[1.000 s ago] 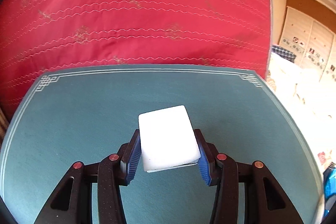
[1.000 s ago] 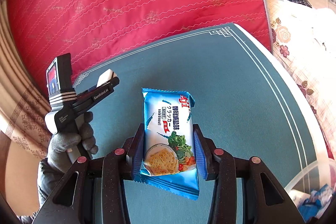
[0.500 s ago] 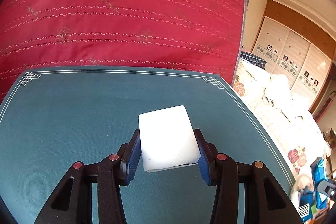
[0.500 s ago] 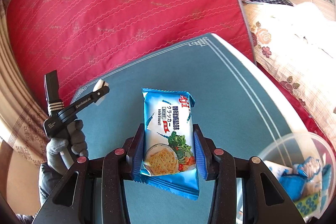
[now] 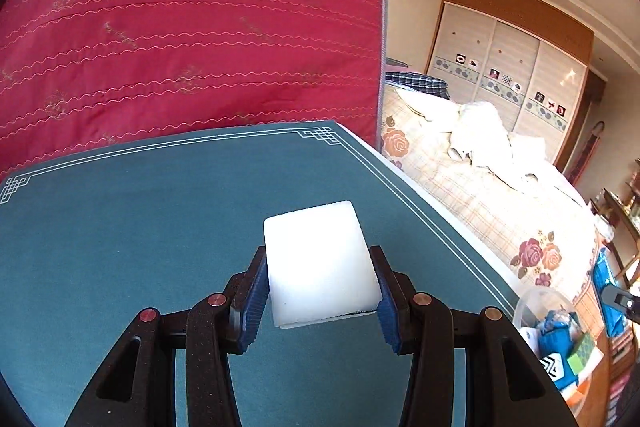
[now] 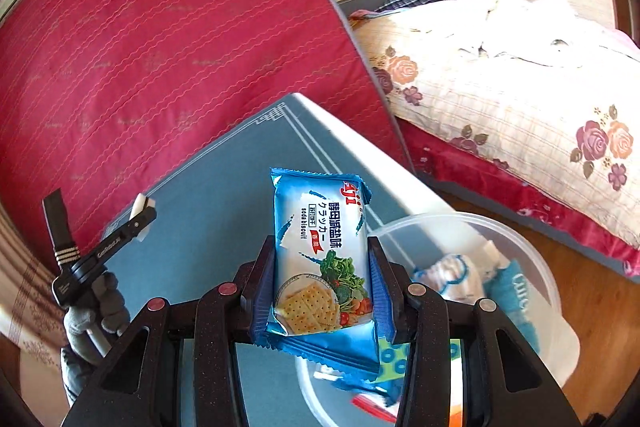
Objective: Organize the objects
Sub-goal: 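Carry the cracker packet and white cube in both tools over the clear bin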
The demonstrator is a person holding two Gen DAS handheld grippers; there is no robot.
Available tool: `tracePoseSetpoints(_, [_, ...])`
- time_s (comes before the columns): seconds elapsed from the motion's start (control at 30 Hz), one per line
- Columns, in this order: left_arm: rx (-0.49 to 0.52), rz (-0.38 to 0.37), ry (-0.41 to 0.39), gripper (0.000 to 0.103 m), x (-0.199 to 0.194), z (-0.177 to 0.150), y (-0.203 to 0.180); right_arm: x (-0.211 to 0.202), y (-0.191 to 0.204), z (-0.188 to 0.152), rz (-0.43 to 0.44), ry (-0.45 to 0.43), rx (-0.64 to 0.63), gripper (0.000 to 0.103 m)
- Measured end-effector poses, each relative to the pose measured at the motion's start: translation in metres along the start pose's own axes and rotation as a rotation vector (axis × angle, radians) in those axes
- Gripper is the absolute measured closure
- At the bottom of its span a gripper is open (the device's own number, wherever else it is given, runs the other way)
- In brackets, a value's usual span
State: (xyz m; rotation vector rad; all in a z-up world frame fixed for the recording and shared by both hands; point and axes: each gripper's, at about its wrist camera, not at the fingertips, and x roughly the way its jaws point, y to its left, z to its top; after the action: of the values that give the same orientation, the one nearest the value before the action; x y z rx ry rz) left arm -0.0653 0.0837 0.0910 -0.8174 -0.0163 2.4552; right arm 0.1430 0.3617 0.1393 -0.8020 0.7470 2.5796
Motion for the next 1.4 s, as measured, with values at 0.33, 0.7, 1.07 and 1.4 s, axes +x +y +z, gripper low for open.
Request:
tracePoseSetpoints(0.33, [0.105,-0.090,0.037,0.053,0.000,-0.017,-0.063,-0.019,-0.072,-0.002,-0.092,-0.005,0.099,0.060])
tracePoseSetpoints(0.7, [0.140,-0.162,0.090,0.053,0.002,-0.031,-0.104,-0.001,-0.106,-0.022,-0.052,0.095,0.115,0.060])
tracePoseSetpoints(1.07, [0.186,-0.207,0.119,0.052,0.004,-0.031,-0.140,0.001,-0.124,-0.023,0.022,0.123,0.093,0.043])
tracePoseSetpoints(1.4, [0.248,-0.260,0.154,0.052,0.014,-0.033,-0.182,-0.001,-0.137,-0.024,0.111,0.114,0.126,0.041])
